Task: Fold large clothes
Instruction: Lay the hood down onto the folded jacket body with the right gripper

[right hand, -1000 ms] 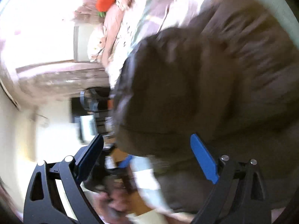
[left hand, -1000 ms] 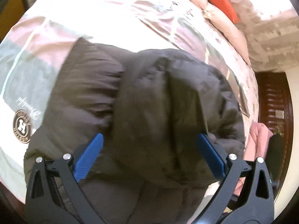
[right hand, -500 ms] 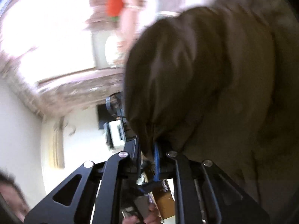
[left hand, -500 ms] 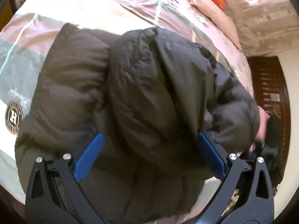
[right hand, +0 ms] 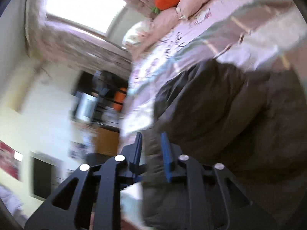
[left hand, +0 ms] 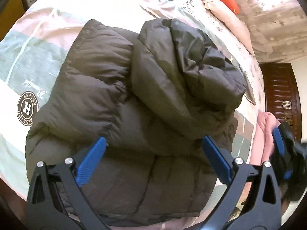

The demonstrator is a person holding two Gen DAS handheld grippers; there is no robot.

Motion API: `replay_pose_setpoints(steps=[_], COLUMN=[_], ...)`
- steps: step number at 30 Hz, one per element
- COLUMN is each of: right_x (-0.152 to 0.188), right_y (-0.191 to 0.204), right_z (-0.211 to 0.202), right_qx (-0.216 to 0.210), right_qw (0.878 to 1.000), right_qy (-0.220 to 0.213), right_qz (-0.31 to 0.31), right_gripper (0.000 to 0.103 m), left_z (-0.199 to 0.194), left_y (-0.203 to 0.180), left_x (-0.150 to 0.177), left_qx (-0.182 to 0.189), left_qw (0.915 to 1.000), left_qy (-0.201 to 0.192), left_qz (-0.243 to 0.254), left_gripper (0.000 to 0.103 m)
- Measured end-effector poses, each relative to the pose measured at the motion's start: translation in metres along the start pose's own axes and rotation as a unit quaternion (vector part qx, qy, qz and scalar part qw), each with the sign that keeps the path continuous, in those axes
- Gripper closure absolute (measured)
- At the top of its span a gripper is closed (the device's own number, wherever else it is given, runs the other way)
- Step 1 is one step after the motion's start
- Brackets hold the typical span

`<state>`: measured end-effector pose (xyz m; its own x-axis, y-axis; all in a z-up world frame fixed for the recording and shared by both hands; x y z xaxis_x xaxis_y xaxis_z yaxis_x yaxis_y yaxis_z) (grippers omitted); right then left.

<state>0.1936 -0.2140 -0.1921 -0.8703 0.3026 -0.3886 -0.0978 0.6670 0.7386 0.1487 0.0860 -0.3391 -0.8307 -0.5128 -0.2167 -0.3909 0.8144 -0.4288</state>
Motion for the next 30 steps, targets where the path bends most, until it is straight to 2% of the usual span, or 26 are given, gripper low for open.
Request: replay_pose_setpoints(steps=[2, 3, 4, 5, 6, 8, 10, 13, 14, 15, 17, 18, 20, 21, 23, 25, 26, 28, 30], right_x=[-0.007, -0.006, -0.005, 0.011, 0.032, 0.080, 0.124, 0.176, 0.182, 0.183, 0.173, 0.167, 0.151, 0.135, 0.110, 0.090, 0.083, 0.074, 0.085], right_y=[-0.013, -0.024, -0.029, -0.050, -0.071, -0.099, -0.118, -0.138, -0.140, -0.137, -0.124, -0.115, -0.095, -0.080, -0.057, -0.040, -0.034, -0.031, -0.052], right_z=[0.031, 0.048, 0.069, 0.072, 0.091, 0.099, 0.094, 0.083, 0.079, 0.071, 0.060, 0.051, 0.034, 0.026, 0.020, 0.027, 0.033, 0.059, 0.101], right_qx=[0.040, 0.078, 0.119, 0.141, 0.158, 0.155, 0.174, 0.172, 0.170, 0.162, 0.148, 0.146, 0.142, 0.133, 0.108, 0.107, 0.107, 0.110, 0.138], right_qw=[0.999, 0.996, 0.990, 0.986, 0.981, 0.975, 0.965, 0.952, 0.951, 0.955, 0.966, 0.971, 0.980, 0.986, 0.993, 0.993, 0.993, 0.991, 0.984], right_qy=[0.005, 0.010, 0.030, 0.052, 0.104, 0.159, 0.189, 0.235, 0.239, 0.229, 0.200, 0.180, 0.140, 0.103, 0.054, 0.026, 0.022, 0.030, 0.100], right_qz=[-0.019, -0.041, -0.071, -0.076, -0.041, 0.030, 0.049, 0.092, 0.100, 0.100, 0.077, 0.059, 0.028, 0.014, -0.007, -0.038, -0.048, -0.064, -0.055], right_gripper=[0.080, 0.078, 0.074, 0.070, 0.070, 0.070, 0.074, 0.079, 0.079, 0.079, 0.077, 0.077, 0.077, 0.077, 0.076, 0.073, 0.067, 0.066, 0.066], left_z=[-0.001, -0.001, 0.003, 0.003, 0.004, 0.006, 0.009, 0.013, 0.011, 0.010, 0.012, 0.021, 0.048, 0.071, 0.090, 0.098, 0.097, 0.097, 0.098], left_y=[0.002, 0.003, 0.003, 0.003, 0.004, 0.005, 0.005, -0.001, -0.006, -0.010, -0.022, -0.027, -0.029, -0.028, -0.023, -0.012, -0.006, 0.002, 0.009], left_x=[0.003, 0.004, 0.003, 0.002, 0.002, 0.000, -0.005, -0.015, -0.022, -0.026, -0.034, -0.038, -0.041, -0.039, -0.031, -0.025, -0.022, -0.017, -0.012], left_qx=[-0.006, -0.011, -0.015, -0.019, -0.023, -0.030, -0.045, -0.072, -0.102, -0.116, -0.127, -0.139, -0.160, -0.165, -0.154, -0.141, -0.135, -0.131, -0.133], left_qw=[1.0000, 0.9999, 0.9998, 0.9998, 0.9997, 0.9995, 0.9987, 0.9960, 0.9910, 0.9871, 0.9798, 0.9757, 0.9712, 0.9708, 0.9747, 0.9809, 0.9833, 0.9853, 0.9853], left_qy=[0.003, 0.004, 0.005, 0.005, 0.004, 0.001, -0.004, -0.028, -0.055, -0.074, -0.103, -0.106, -0.082, -0.054, -0.029, -0.021, -0.023, -0.022, -0.020], left_qz=[0.002, 0.006, 0.008, 0.009, 0.008, 0.010, 0.022, 0.045, 0.066, 0.081, 0.115, 0.133, 0.156, 0.166, 0.160, 0.132, 0.120, 0.108, 0.105], left_gripper=[0.002, 0.002, 0.002, 0.002, 0.002, 0.002, 0.002, 0.002, 0.002, 0.002, 0.002, 0.002, 0.002, 0.002, 0.002, 0.002, 0.002, 0.002, 0.002])
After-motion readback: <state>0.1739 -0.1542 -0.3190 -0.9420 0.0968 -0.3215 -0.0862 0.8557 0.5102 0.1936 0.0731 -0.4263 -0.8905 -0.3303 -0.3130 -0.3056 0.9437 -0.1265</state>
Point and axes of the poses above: each gripper's, at about its wrist camera, not at the fingertips, and z roughly the way its jaws point, y to its left, x to its underside, the point moved 5 cm from there along z, roughly the way its jaws point, and after that the axes turned 6 degrees about -y, right-handed, at the moved point
